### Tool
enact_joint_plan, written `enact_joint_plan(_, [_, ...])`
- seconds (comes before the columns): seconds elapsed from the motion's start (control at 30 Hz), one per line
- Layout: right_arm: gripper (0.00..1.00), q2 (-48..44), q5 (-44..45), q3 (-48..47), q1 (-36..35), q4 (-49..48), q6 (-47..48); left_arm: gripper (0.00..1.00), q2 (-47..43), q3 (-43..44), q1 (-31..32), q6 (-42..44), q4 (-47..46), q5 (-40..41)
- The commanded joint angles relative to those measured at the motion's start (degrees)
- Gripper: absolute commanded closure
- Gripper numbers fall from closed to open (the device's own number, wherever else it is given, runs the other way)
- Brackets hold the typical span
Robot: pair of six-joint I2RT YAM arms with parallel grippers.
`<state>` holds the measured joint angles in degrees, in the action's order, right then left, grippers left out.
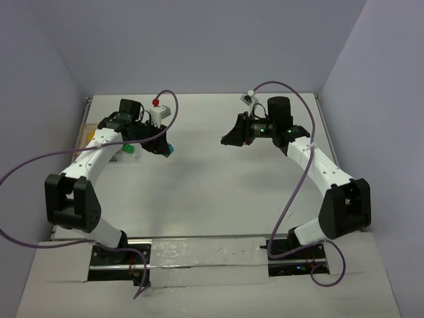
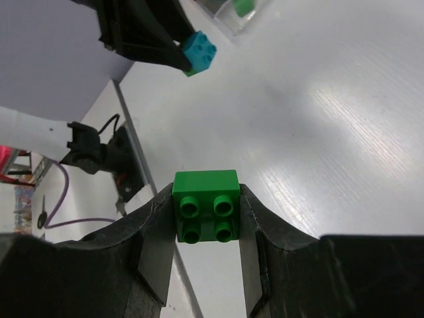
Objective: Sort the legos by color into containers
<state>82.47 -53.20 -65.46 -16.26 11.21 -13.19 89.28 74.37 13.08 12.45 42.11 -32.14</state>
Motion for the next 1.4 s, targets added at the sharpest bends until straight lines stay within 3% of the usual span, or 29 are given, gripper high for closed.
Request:
enact_joint_plan(0.0, [1.00,4.82,11.32,-4.25,-1.74,7.99,7.57,1.00,-0.75,0.00,-0.15,-1.42,-4.51,-2.56])
enact_joint_plan(0.1, [1.00,9.10,26.30,-6.01,-5.54,11.71,12.20,1.00,-1.83,-0.47,-0.25,-2.00,-5.30,-3.39])
enact_joint_plan(0.4, [0.99,24.16,52.90,-10.97,-14.23,12.22,19.81,1.00,-4.12,-0.39,-1.77,-4.19,-5.34,-3.69])
enact_joint_plan(0.53, [0.89,27.48,59.79,-11.23,-16.40,10.51,20.73,1.00,-4.04,0.25,-2.35,-4.54,-5.03,-4.24])
enact_joint_plan(0.63, [0.63,29.05,61.60,-11.54,-17.48,9.97,21.49,1.00,-3.68,0.25,-2.38,-4.39,-4.89,-4.57])
enact_joint_plan(0.77, [0.44,30.17,58.17,-12.48,-17.78,11.61,21.98,1.00,-3.22,0.31,-2.45,-3.75,-4.65,-5.13])
enact_joint_plan(0.8, [0.36,30.02,56.89,-12.45,-17.75,11.77,22.15,1.00,-3.11,0.39,-2.45,-3.49,-4.58,-5.57])
enact_joint_plan(0.87, [0.08,28.82,53.47,-11.83,-17.72,11.78,22.21,1.00,-2.92,0.66,-2.54,-2.83,-4.39,-6.28])
enact_joint_plan(0.9, [0.00,28.27,52.11,-11.65,-17.66,11.93,22.25,1.00,-2.75,0.81,-2.54,-2.42,-4.07,-6.89])
enact_joint_plan(1.0, [0.00,24.11,46.77,-11.20,-17.36,12.98,22.45,1.00,-2.25,1.40,-2.59,-0.20,-2.42,-9.66])
enact_joint_plan(1.1, [0.00,15.98,28.84,-9.86,-15.00,14.36,23.21,0.99,-2.92,2.04,-3.12,5.24,0.85,-17.21])
enact_joint_plan(1.17, [0.00,11.81,23.20,-9.41,-13.02,14.46,23.21,0.97,-3.38,2.01,-3.15,8.71,2.94,-20.97])
enact_joint_plan(1.23, [0.02,7.03,9.70,-9.60,-10.36,14.59,22.36,0.96,-3.23,2.59,-3.11,13.05,6.82,-25.84])
enact_joint_plan(1.37, [0.05,2.92,-2.17,-9.25,-10.07,11.51,17.16,0.95,-3.50,2.78,-3.06,23.48,14.52,-36.37])
